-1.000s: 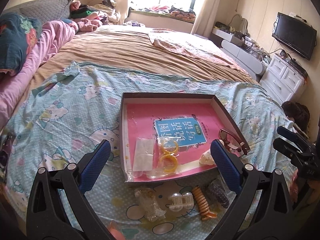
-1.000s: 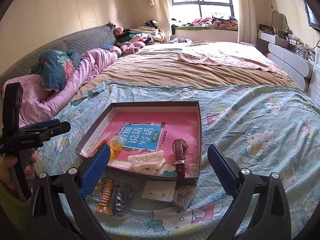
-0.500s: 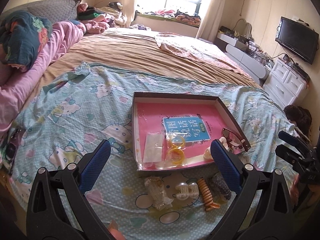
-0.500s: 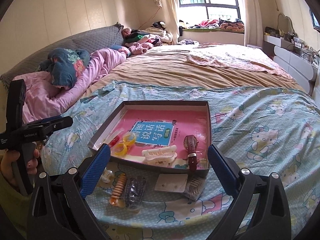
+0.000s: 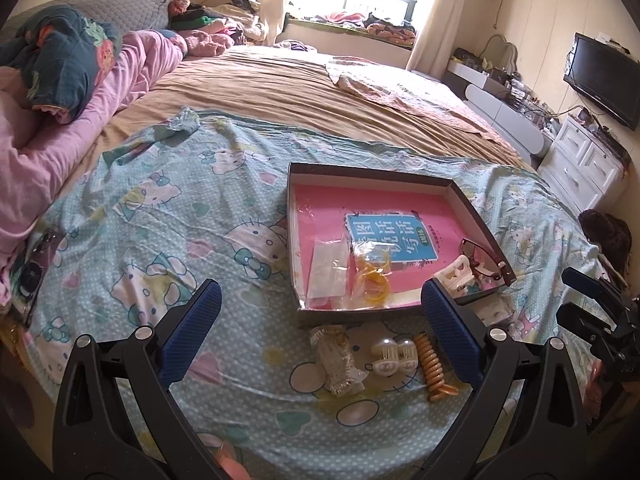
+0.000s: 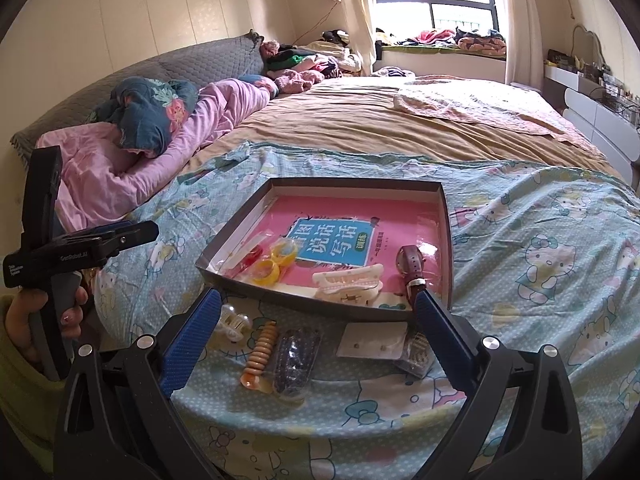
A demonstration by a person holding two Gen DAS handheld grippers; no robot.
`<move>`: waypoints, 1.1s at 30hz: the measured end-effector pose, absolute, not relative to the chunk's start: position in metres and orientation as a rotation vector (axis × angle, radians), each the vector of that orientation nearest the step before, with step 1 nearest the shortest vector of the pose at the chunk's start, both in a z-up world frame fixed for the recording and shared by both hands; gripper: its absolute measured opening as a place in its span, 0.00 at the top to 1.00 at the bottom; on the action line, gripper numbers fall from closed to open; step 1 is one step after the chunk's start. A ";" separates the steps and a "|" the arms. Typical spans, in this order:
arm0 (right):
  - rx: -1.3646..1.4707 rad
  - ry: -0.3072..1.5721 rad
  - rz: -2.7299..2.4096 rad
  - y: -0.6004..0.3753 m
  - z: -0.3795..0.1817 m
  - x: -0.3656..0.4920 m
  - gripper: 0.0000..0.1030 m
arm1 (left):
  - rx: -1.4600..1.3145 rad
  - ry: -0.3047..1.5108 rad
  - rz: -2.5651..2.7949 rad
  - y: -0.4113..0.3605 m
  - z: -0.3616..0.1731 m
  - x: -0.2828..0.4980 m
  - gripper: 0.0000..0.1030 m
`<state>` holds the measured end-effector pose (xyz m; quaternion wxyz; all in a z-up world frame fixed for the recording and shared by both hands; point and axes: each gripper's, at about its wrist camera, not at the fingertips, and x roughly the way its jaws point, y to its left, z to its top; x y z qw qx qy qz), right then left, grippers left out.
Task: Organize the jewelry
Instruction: 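Withdraw both grippers from the box lid back over the remaining items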
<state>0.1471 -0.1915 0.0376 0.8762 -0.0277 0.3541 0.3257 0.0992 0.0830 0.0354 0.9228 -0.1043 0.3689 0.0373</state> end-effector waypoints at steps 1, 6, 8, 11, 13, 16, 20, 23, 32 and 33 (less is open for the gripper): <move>-0.059 0.742 0.683 -0.191 0.037 0.146 0.06 | -0.211 0.762 0.075 0.082 0.034 0.098 0.09; -0.071 0.764 0.700 -0.185 0.030 0.142 0.06 | -0.192 0.780 0.075 0.077 0.028 0.095 0.09; -0.077 0.774 0.706 -0.182 0.026 0.141 0.06 | -0.186 0.789 0.075 0.075 0.027 0.094 0.09; -0.081 0.784 0.714 -0.179 0.023 0.139 0.06 | -0.178 0.807 0.072 0.072 0.020 0.092 0.09; -0.084 0.790 0.718 -0.177 0.021 0.136 0.06 | -0.172 0.817 0.073 0.071 0.016 0.092 0.09; -0.085 0.800 0.720 -0.176 0.017 0.135 0.06 | -0.164 0.828 0.069 0.068 0.012 0.091 0.09; -0.083 0.823 0.725 -0.174 0.011 0.133 0.06 | -0.146 0.840 0.070 0.064 0.008 0.090 0.09; -0.086 0.836 0.729 -0.173 0.007 0.132 0.06 | -0.141 0.851 0.074 0.064 0.004 0.089 0.09; -0.092 0.867 0.729 -0.170 -0.004 0.129 0.06 | -0.131 0.878 0.081 0.064 -0.007 0.085 0.09; -0.094 0.871 0.729 -0.169 -0.005 0.128 0.06 | -0.131 0.881 0.083 0.064 -0.008 0.084 0.09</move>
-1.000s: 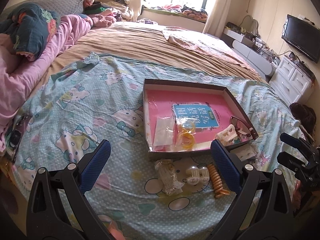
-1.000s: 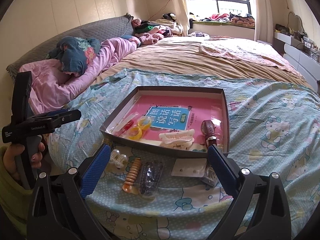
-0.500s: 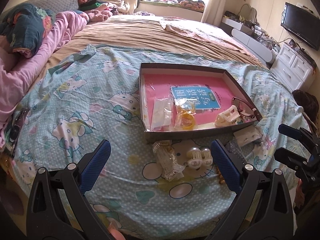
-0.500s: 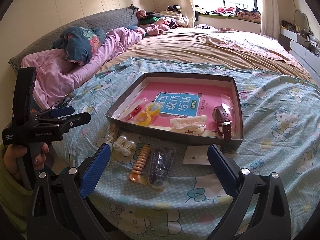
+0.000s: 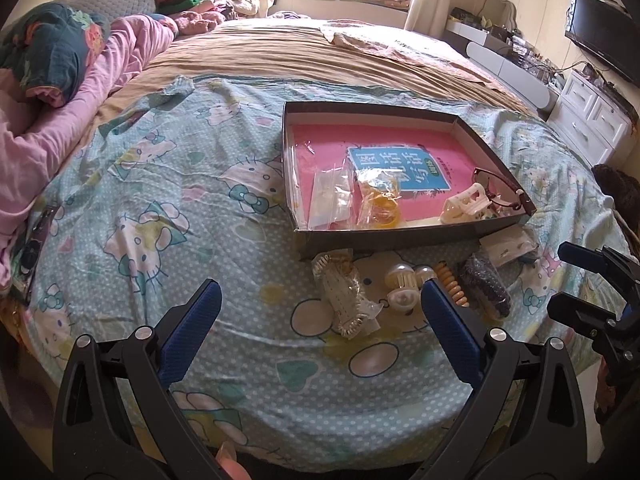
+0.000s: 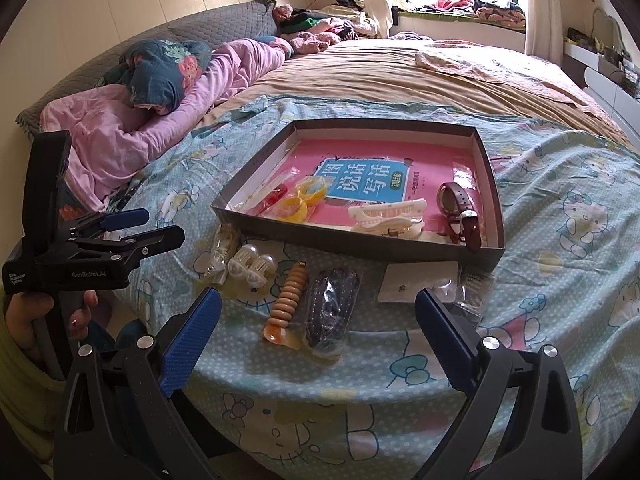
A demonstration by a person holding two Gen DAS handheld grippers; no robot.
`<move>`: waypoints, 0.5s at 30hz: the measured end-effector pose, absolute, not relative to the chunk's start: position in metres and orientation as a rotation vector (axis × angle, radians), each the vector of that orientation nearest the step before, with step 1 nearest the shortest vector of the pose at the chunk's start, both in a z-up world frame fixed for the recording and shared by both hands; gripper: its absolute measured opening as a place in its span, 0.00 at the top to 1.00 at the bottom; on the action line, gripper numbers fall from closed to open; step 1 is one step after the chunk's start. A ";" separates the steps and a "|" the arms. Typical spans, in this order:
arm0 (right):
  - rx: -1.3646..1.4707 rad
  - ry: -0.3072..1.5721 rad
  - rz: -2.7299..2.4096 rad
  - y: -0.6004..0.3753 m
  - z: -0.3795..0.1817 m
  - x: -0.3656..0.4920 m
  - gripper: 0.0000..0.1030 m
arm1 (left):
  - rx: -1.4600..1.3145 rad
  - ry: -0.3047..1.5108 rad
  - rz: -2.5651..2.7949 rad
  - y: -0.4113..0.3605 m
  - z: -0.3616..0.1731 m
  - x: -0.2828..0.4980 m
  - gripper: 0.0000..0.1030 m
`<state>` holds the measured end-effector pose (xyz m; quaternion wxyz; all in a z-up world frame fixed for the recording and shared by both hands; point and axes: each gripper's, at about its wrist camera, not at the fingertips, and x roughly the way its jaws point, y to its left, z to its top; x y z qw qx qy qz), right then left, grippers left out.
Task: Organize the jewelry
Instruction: 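Withdraw both grippers from the box lid back over the remaining items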
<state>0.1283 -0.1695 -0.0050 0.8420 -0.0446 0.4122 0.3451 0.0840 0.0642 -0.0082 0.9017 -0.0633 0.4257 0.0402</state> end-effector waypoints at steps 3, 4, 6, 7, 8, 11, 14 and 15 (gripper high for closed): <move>-0.106 0.882 0.727 -0.168 -0.010 0.127 0.06 | -0.134 0.890 0.078 0.065 -0.013 0.083 0.09; -0.109 0.885 0.727 -0.167 -0.011 0.127 0.06 | -0.133 0.896 0.075 0.065 -0.016 0.083 0.09; -0.113 0.895 0.725 -0.165 -0.015 0.128 0.06 | -0.131 0.898 0.071 0.065 -0.019 0.084 0.09; -0.113 0.904 0.724 -0.164 -0.018 0.129 0.07 | -0.127 0.903 0.070 0.065 -0.022 0.085 0.09; -0.112 0.913 0.726 -0.163 -0.021 0.130 0.09 | -0.127 0.911 0.071 0.065 -0.024 0.086 0.09; -0.112 0.949 0.726 -0.160 -0.031 0.134 0.19 | -0.131 0.926 0.068 0.066 -0.030 0.088 0.13; -0.108 0.977 0.722 -0.157 -0.041 0.138 0.26 | -0.135 0.933 0.064 0.065 -0.035 0.090 0.22; -0.109 0.985 0.721 -0.156 -0.044 0.140 0.30 | -0.136 0.936 0.063 0.064 -0.037 0.091 0.25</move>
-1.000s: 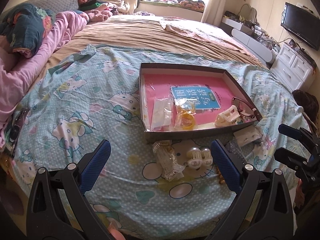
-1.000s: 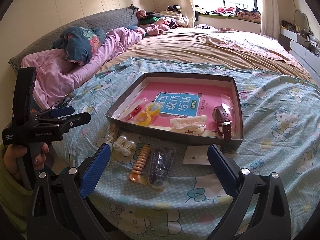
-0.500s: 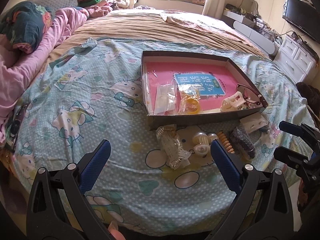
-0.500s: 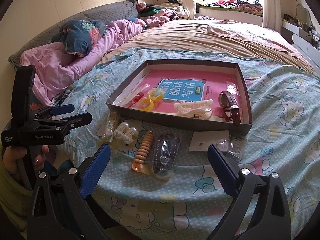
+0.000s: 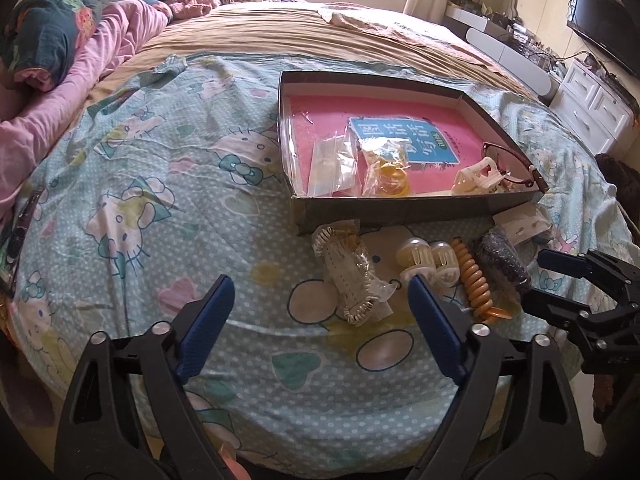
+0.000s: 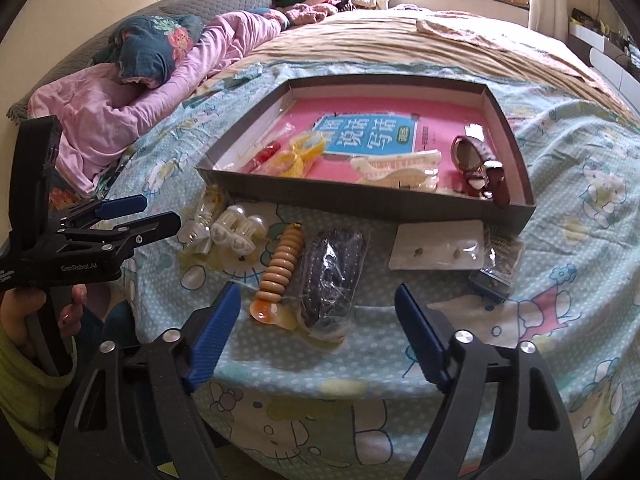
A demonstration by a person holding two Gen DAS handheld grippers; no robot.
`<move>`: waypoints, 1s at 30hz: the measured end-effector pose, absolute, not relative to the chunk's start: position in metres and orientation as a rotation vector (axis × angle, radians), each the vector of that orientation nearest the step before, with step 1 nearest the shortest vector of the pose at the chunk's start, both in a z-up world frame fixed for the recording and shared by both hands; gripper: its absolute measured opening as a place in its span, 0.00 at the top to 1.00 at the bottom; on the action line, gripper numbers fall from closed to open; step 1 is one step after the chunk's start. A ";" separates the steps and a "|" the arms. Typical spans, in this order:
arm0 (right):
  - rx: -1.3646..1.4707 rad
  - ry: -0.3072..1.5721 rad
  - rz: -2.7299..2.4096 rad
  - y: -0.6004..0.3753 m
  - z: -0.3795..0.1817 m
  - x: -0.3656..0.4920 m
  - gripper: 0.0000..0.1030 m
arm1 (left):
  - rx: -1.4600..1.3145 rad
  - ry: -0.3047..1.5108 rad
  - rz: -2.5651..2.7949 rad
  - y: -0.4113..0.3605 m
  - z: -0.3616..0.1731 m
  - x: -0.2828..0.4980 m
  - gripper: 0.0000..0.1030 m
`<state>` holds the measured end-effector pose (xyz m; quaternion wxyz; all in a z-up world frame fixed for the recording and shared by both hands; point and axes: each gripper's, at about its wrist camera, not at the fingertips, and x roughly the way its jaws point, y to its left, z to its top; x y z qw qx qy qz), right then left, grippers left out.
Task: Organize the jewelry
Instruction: 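Withdraw both grippers from the box lid back over the remaining items, then grasp the clear tube bag with the left gripper while the right grasps the dark bead bag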
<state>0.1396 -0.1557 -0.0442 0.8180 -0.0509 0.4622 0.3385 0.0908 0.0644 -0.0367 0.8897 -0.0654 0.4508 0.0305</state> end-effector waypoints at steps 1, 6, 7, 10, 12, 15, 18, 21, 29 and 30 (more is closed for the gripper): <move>-0.111 0.990 0.718 -0.155 -0.047 0.141 0.33 | -0.139 0.940 0.061 0.064 -0.039 0.091 0.28; -0.120 1.016 0.710 -0.149 -0.059 0.148 0.46 | -0.148 0.956 0.043 0.062 -0.046 0.095 0.35; -0.123 1.019 0.709 -0.148 -0.061 0.148 0.49 | -0.147 0.959 0.041 0.061 -0.047 0.096 0.35; -0.122 1.027 0.705 -0.147 -0.066 0.152 0.53 | -0.152 0.966 0.039 0.061 -0.051 0.098 0.37; -0.123 1.025 0.706 -0.146 -0.068 0.154 0.54 | -0.164 0.972 0.033 0.061 -0.054 0.101 0.38; -0.124 1.022 0.708 -0.145 -0.070 0.156 0.54 | -0.172 0.980 0.026 0.060 -0.058 0.104 0.38; -0.132 1.017 0.709 -0.142 -0.073 0.159 0.54 | -0.170 0.987 0.026 0.058 -0.062 0.108 0.38; -0.148 1.002 0.711 -0.140 -0.073 0.159 0.55 | -0.149 0.989 0.032 0.054 -0.065 0.111 0.38; -0.118 0.991 0.732 -0.146 -0.070 0.160 0.67 | -0.082 0.982 0.020 0.041 -0.066 0.112 0.72; -0.115 0.990 0.734 -0.148 -0.069 0.159 0.68 | -0.079 0.979 0.020 0.041 -0.065 0.111 0.74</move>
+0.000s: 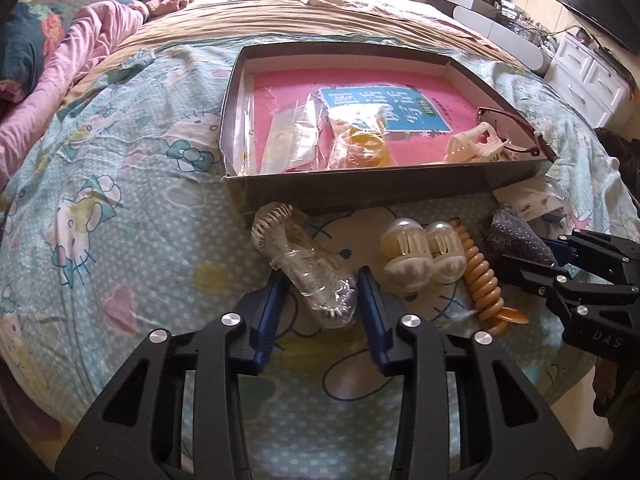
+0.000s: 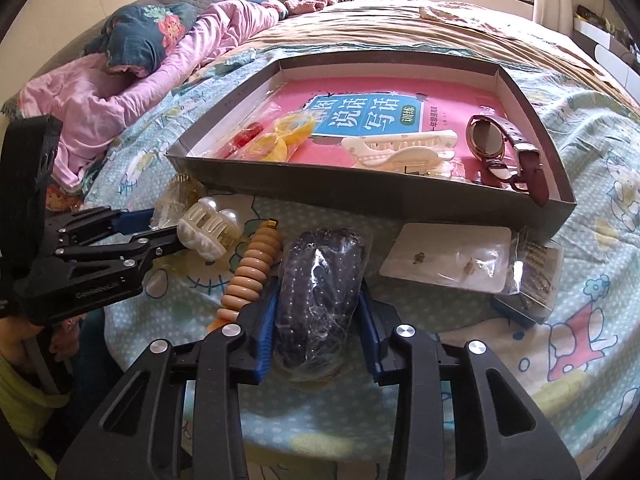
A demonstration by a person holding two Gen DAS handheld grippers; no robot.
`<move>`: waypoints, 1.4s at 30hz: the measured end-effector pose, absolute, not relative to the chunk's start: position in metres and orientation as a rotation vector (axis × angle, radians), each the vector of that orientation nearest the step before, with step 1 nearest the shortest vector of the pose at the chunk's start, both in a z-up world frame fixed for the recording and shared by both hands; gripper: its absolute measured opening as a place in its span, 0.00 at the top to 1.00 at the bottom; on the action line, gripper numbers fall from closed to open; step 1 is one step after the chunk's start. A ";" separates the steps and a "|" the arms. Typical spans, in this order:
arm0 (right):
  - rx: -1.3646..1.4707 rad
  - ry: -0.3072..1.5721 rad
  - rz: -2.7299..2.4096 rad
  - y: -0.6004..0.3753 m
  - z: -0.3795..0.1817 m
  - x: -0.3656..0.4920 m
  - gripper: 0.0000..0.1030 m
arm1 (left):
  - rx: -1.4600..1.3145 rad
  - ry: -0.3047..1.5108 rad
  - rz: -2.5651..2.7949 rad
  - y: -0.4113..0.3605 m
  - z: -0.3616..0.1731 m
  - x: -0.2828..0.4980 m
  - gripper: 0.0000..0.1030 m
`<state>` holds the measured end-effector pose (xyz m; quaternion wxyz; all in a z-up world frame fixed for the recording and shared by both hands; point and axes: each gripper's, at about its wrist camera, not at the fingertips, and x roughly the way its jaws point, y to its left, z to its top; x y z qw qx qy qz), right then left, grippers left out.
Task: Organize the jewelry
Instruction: 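Grasp the clear tube bag with the left gripper while the right grasps the dark bead bag, then carry both bags into the box lid and open both grippers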
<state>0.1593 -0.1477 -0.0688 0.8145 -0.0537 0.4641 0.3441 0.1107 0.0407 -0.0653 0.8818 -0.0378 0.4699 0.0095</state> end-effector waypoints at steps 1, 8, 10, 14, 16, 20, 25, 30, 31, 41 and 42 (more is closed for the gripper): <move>-0.112 0.990 0.735 -0.150 -0.067 0.158 0.68 | -0.080 0.977 0.019 0.041 -0.064 0.110 0.75; -0.087 0.968 0.749 -0.161 -0.050 0.151 0.69 | -0.129 0.910 0.036 0.054 -0.041 0.100 0.76; -0.082 0.956 0.754 -0.163 -0.044 0.150 0.69 | -0.141 0.881 0.045 0.058 -0.032 0.097 0.76; -0.079 0.926 0.765 -0.167 -0.033 0.148 0.69 | -0.165 0.847 0.052 0.064 -0.020 0.094 0.76; -0.075 0.912 0.763 -0.168 -0.028 0.150 0.69 | -0.176 0.826 0.060 0.068 -0.014 0.093 0.76; -0.058 0.888 0.750 -0.170 -0.020 0.156 0.69 | -0.192 0.800 0.062 0.073 -0.007 0.093 0.76; -0.051 0.860 0.735 -0.170 -0.012 0.166 0.69 | -0.203 0.785 0.062 0.076 -0.002 0.097 0.76; -0.044 0.852 0.719 -0.169 -0.009 0.177 0.69 | -0.217 0.780 0.062 0.078 0.002 0.104 0.76; -0.043 0.851 0.717 -0.168 -0.009 0.178 0.69 | -0.218 0.779 0.061 0.077 0.002 0.105 0.76; -0.032 0.825 0.698 -0.168 -0.004 0.195 0.69 | -0.208 0.781 0.030 0.061 0.006 0.130 0.76; -0.029 0.823 0.696 -0.169 -0.003 0.197 0.69 | -0.205 0.781 0.025 0.058 0.006 0.134 0.76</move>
